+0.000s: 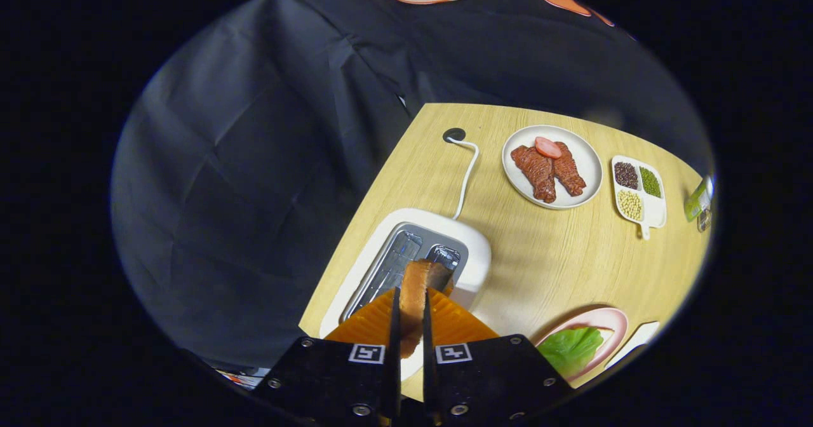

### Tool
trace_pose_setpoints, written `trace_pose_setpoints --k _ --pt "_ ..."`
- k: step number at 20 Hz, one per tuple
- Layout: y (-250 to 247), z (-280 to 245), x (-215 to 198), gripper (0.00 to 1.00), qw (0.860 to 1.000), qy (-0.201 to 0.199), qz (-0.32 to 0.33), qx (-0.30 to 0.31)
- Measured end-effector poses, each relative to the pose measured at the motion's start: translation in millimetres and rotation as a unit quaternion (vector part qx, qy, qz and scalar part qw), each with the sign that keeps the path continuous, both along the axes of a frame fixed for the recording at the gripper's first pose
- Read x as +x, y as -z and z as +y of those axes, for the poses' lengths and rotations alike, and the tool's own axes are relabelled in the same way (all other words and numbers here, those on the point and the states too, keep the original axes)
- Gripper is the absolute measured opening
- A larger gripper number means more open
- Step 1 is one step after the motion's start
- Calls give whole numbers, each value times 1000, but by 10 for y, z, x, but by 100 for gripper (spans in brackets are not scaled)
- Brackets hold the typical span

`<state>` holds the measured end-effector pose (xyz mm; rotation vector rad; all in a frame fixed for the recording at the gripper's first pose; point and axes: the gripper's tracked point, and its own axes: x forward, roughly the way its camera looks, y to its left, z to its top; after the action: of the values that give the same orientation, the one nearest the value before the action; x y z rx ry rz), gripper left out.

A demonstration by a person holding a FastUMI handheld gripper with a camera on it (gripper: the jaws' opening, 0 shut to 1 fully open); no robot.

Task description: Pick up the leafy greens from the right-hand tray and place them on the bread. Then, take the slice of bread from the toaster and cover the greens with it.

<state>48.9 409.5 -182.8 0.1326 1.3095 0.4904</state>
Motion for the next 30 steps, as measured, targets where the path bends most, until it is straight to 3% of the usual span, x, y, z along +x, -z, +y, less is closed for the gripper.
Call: trace_pose_setpoints --k 15,30 --pt "-625 -434 34 15 992 45 -43 114" --pt "-712 -1283 -110 14 983 94 -63 145"
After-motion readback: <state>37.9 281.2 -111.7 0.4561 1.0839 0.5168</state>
